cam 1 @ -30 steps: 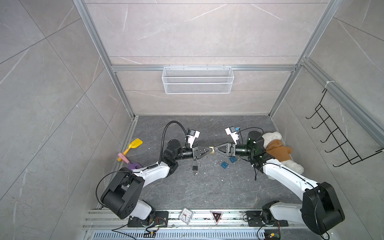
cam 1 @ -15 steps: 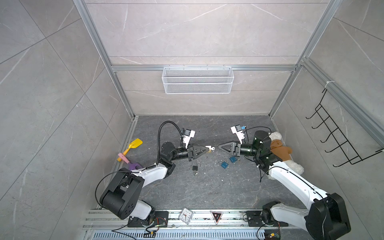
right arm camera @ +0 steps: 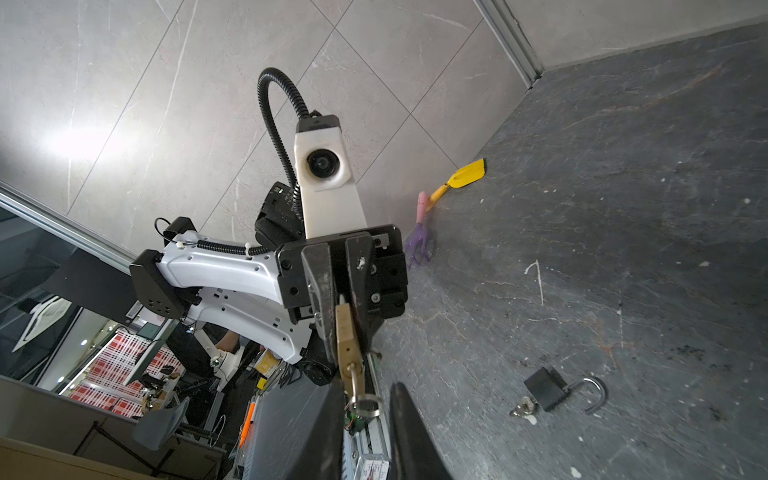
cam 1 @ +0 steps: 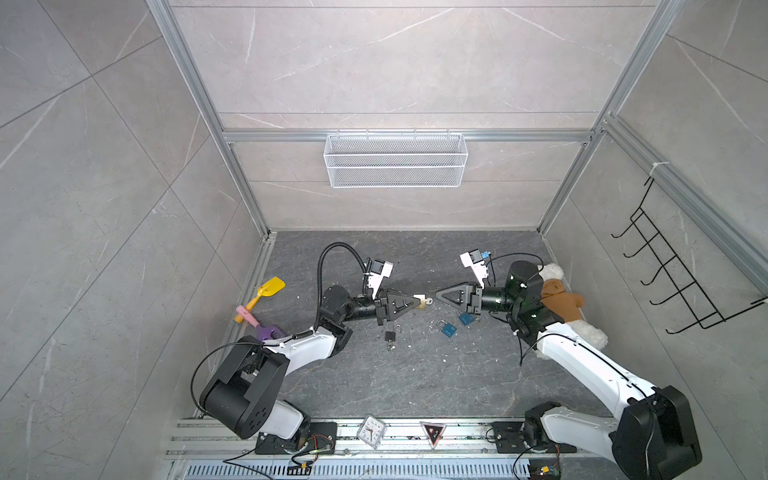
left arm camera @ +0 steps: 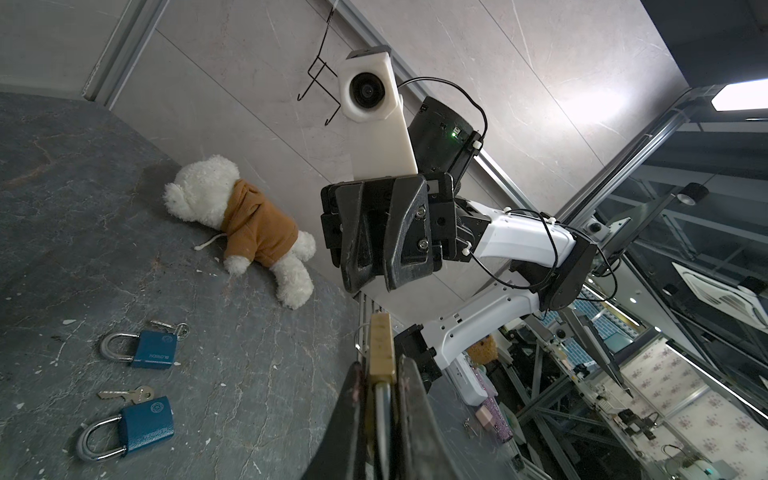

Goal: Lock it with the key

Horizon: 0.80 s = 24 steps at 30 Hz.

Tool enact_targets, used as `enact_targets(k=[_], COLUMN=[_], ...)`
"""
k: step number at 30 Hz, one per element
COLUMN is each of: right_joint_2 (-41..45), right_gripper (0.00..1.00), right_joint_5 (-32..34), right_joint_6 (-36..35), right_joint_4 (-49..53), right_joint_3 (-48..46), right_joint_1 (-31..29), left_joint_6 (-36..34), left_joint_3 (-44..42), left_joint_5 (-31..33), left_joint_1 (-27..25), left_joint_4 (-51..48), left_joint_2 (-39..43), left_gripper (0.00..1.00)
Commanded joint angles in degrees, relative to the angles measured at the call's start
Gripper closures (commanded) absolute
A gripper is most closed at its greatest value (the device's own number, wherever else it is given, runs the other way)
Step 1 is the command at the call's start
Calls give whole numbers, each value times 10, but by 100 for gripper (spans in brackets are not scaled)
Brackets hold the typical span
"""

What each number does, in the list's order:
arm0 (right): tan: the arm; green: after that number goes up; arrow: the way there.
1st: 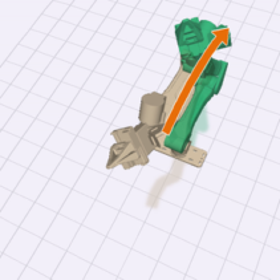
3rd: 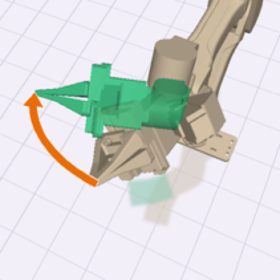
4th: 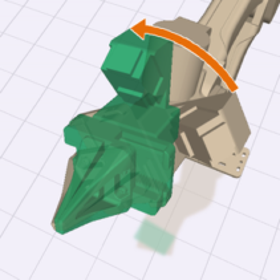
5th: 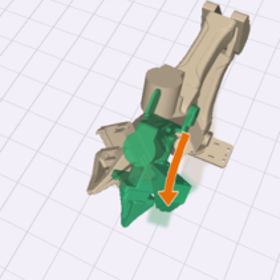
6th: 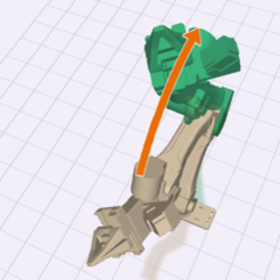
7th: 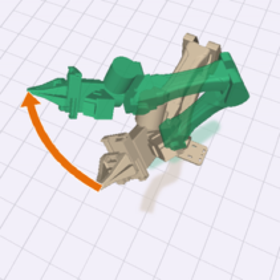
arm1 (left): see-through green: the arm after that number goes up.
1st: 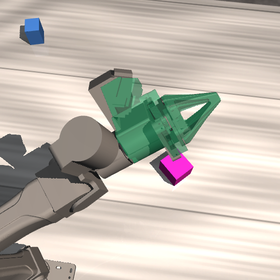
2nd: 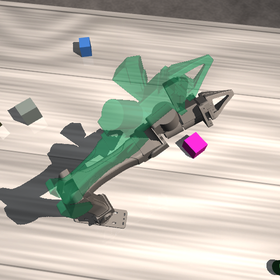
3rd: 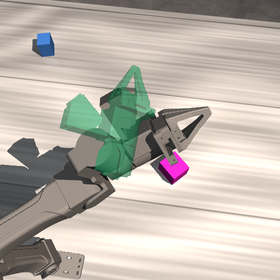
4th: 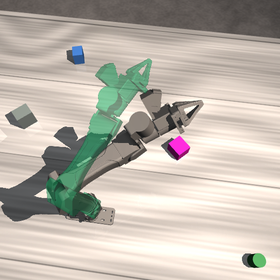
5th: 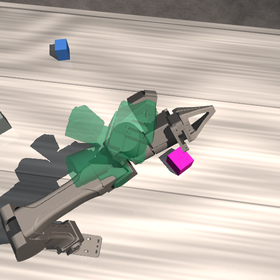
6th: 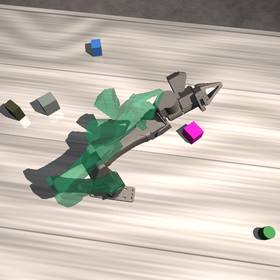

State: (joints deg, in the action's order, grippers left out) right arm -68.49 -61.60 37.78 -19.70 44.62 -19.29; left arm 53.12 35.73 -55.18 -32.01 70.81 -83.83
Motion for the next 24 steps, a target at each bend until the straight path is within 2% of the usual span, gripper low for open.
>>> enact_targets(k=[1,14,18,24], right_joint_2=[1,-8,0,-1], right_gripper=[79,80,78,75], right_joint_5=[-16,-8,13,20], right_joint_6=[9,-5,-31,-32], right_joint_4=[-30,-16,19,21], right_joint_3=[1,-1,5,9], right_joint_1=[-8,-30,-30,-30], left_joint_6=[-8,2,2,0], left_joint_3=[12,17,16,14], left_joint_5=[-9,-5,-5,-4], left_joint_1=[-3,-3,-3,-4], left_joint_4=[44,44,42,38], left_joint_2=[-3,-4,1,2], left_gripper=[100,100,100,100])
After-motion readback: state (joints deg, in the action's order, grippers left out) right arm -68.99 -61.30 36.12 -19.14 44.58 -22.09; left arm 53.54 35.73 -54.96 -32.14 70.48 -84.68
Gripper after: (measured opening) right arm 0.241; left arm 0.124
